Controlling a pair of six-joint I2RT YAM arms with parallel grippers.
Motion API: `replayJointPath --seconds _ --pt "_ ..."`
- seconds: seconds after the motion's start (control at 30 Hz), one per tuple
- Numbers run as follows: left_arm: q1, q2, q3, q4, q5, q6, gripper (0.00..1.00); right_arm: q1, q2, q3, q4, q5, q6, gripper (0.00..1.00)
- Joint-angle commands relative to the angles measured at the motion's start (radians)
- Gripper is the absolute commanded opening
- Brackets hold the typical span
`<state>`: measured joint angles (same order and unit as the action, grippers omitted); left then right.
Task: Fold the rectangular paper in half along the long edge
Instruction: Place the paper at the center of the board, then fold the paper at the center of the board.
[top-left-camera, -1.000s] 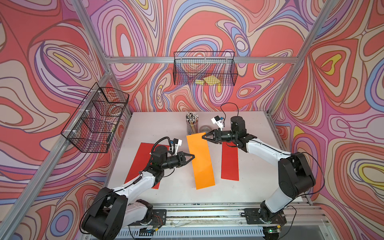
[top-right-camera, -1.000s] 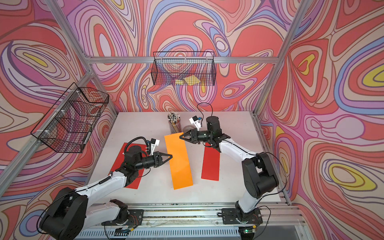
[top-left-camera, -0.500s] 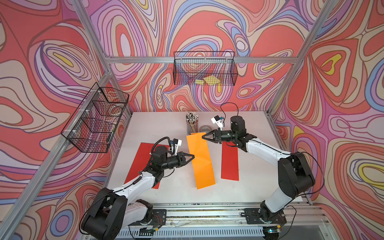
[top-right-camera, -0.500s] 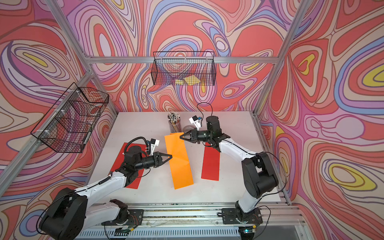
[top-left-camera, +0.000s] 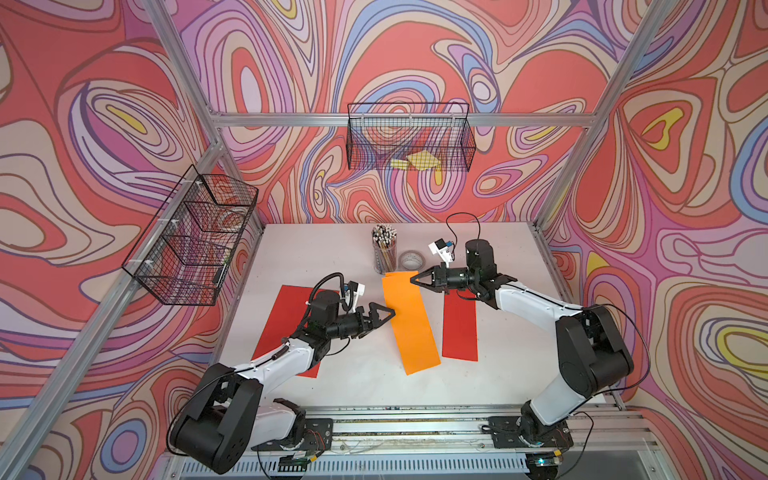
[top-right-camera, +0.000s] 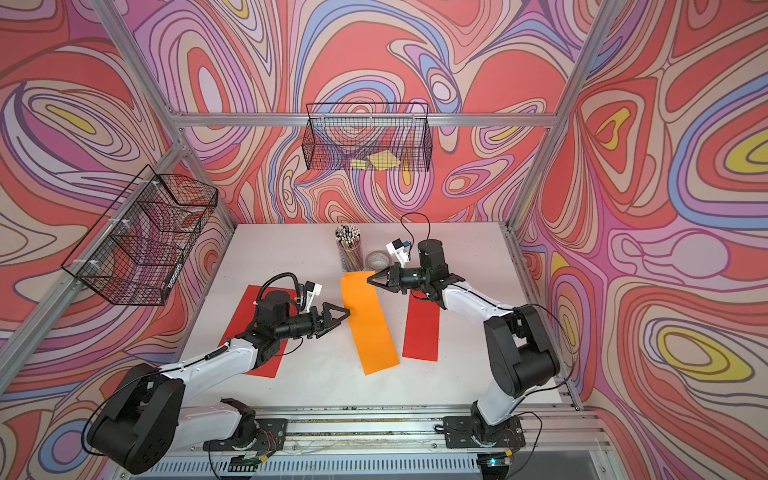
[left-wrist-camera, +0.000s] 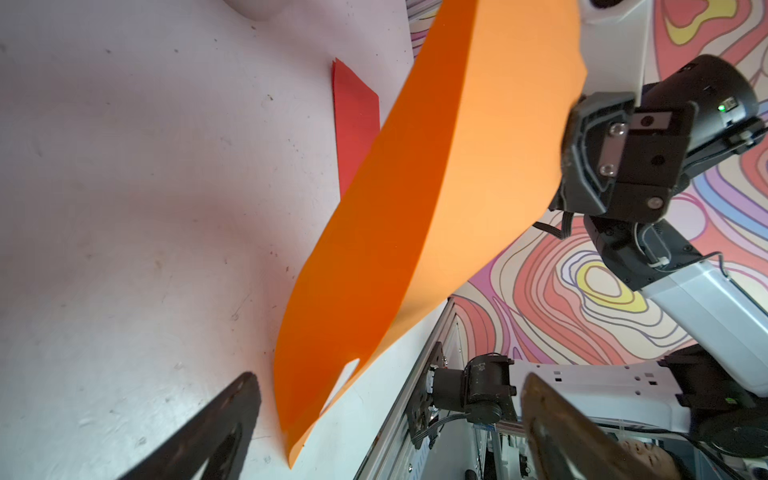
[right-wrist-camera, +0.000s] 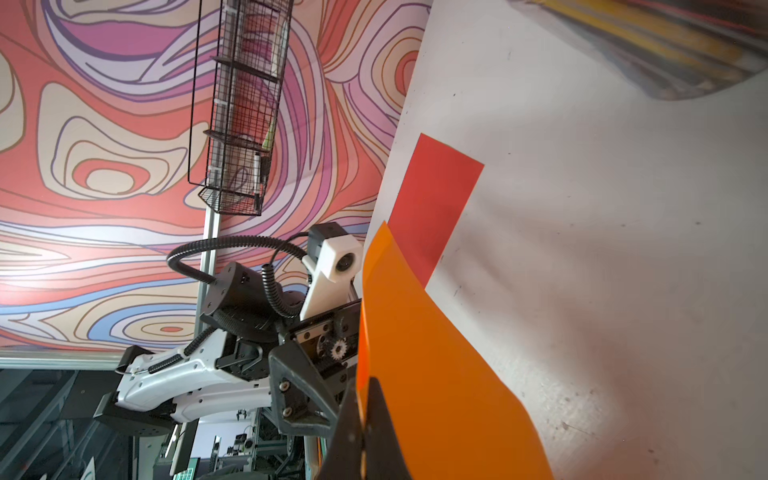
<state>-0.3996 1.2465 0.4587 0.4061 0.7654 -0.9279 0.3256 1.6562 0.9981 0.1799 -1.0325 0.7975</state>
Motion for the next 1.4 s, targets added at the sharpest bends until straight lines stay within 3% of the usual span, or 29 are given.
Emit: replayJointPath --seconds 0.0,0.23,0.33,0.37,0.53,0.8,0.93,1.17,1.37 --pt "0.0 -0.074 0.032 -0.178 -0.052 0.092 0.99 -0.051 0.049 -0.048 0.023 0.002 -0.015 0.0" --pt "0.009 -0.153 0.028 -0.302 -0.088 0.133 0.99 -0.08 0.247 -0.063 0.036 -0.039 -0.059 0.0" --pt "0.01 -0.144 0.026 -0.308 -0.087 0.13 0.99 -0.08 0.309 -0.09 0.072 -0.043 -0.052 0.28" --pt "0.009 -0.14 0.024 -0.306 -0.086 0.129 0.99 -0.08 0.314 -0.105 0.082 -0.047 -0.051 0.34" --pt "0.01 -0.118 0.009 -0.284 -0.082 0.116 0.99 -0.08 0.266 -0.223 0.173 -0.057 -0.022 0.46" --pt "0.009 -0.028 0.01 -0.192 -0.045 0.072 0.99 -0.077 0.271 -0.392 0.44 -0.045 0.147 0.47" --pt "0.008 -0.017 0.029 -0.201 -0.034 0.072 0.88 -0.065 0.275 -0.459 0.542 -0.028 0.202 0.47" --pt "-0.016 -0.019 0.102 -0.289 -0.061 0.103 0.82 0.009 0.272 -0.549 0.668 0.012 0.268 0.47" --pt "-0.052 0.022 0.119 -0.272 -0.062 0.093 0.72 0.075 0.301 -0.585 0.818 0.037 0.359 0.46"
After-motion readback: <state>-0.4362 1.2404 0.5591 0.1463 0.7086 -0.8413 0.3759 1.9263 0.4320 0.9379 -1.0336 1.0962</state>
